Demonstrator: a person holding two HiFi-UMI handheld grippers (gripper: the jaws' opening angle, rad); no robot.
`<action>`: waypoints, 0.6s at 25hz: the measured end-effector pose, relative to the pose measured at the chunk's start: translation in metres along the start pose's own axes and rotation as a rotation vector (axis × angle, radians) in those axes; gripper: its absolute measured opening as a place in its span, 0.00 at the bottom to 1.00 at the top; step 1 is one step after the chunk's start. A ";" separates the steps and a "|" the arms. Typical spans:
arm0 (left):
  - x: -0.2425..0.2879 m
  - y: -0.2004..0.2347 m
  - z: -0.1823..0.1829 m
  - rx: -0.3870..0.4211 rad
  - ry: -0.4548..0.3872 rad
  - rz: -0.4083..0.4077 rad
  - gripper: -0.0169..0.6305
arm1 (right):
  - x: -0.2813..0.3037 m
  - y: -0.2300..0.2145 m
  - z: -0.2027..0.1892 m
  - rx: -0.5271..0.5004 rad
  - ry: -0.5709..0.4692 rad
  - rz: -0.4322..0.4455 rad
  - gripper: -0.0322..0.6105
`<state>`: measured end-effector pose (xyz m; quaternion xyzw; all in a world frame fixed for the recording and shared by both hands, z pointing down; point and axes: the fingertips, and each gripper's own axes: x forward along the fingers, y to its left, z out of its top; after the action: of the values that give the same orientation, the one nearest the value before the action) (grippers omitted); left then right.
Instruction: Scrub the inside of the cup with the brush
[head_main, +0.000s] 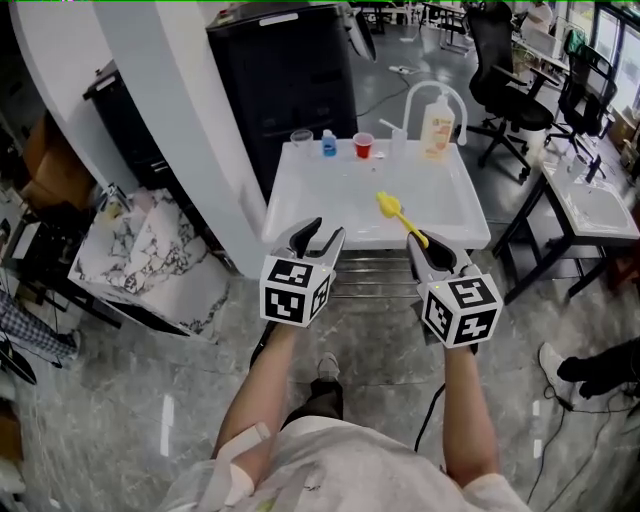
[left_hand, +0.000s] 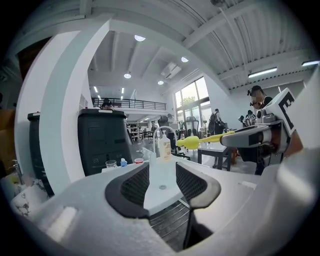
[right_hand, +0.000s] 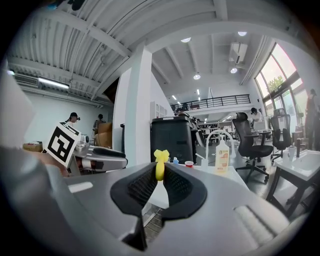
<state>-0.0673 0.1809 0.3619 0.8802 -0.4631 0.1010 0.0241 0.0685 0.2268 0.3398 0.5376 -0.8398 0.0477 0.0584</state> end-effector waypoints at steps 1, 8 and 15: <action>0.008 0.005 -0.001 -0.002 0.000 -0.003 0.29 | 0.008 -0.004 -0.001 0.000 0.004 -0.002 0.11; 0.071 0.055 0.002 -0.015 -0.013 -0.019 0.33 | 0.079 -0.030 0.000 -0.002 0.029 -0.026 0.11; 0.144 0.114 0.011 -0.027 -0.012 -0.064 0.35 | 0.159 -0.057 0.011 -0.001 0.054 -0.069 0.11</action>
<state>-0.0795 -0.0022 0.3739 0.8947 -0.4362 0.0888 0.0367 0.0537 0.0583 0.3538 0.5647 -0.8189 0.0599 0.0832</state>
